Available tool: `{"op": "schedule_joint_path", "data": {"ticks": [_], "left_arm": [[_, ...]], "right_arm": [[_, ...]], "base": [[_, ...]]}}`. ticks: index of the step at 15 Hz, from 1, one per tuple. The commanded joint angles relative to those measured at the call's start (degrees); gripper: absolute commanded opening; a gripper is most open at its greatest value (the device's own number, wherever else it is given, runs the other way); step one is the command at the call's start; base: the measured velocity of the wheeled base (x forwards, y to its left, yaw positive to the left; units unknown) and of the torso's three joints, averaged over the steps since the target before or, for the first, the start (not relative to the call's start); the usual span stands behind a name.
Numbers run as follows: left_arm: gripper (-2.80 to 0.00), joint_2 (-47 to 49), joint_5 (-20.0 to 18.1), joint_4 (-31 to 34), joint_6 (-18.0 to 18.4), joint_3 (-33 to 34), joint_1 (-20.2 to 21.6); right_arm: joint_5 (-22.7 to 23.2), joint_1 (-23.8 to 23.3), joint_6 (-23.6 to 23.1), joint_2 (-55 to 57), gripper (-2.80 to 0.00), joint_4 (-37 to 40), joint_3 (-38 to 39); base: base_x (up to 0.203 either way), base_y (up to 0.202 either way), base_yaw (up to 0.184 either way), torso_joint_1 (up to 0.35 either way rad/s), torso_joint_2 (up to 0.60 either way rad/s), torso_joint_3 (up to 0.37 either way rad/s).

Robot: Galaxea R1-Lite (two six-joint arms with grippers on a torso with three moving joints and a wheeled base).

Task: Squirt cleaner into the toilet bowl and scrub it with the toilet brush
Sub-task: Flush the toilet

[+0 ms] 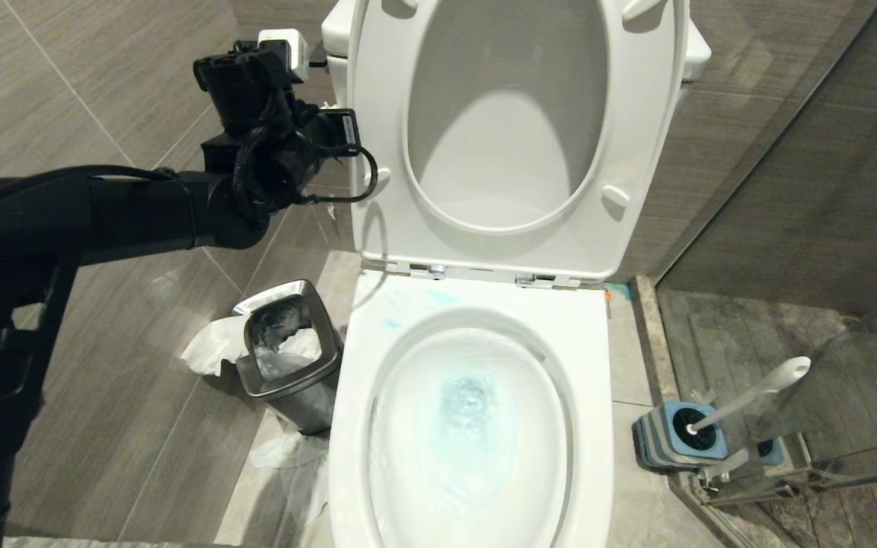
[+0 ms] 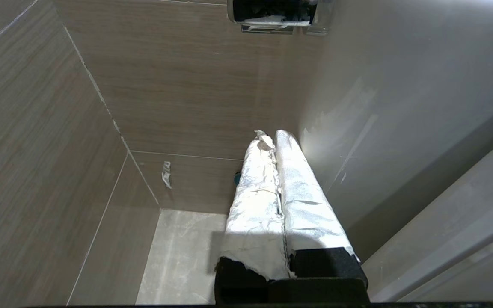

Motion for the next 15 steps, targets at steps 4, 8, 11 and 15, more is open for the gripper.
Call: {"op": "schedule_joint_path", "data": {"ticks": [4, 8, 11, 15], "left_arm": [[-2.8, -1.08, 0.08, -0.24, 0.0, -0.02, -0.02], [-2.8, -2.0, 0.43, -0.16, 0.0, -0.02, 0.39], [-2.8, -3.63, 0.61, 0.38, 0.78, 0.07, 1.84], [-2.8, -6.5, 0.61, 2.77, 3.93, 0.02, 5.04]], "right_arm": [[0.04, 0.01, -0.05, 0.0, -2.8, 0.02, 0.04], [0.04, 0.01, -0.05, 0.08, -2.8, 0.02, 0.0], [0.04, 0.01, -0.05, 0.0, -2.8, 0.02, -0.01], [0.04, 0.01, -0.05, 0.0, -2.8, 0.02, -0.01]], "base": [[0.0, 0.0, 0.0, 0.0, 0.0, 0.0], [0.0, 0.0, 0.0, 0.0, 0.0, 0.0], [0.0, 0.0, 0.0, 0.0, 0.0, 0.0], [0.0, 0.0, 0.0, 0.0, 0.0, 0.0]]}}
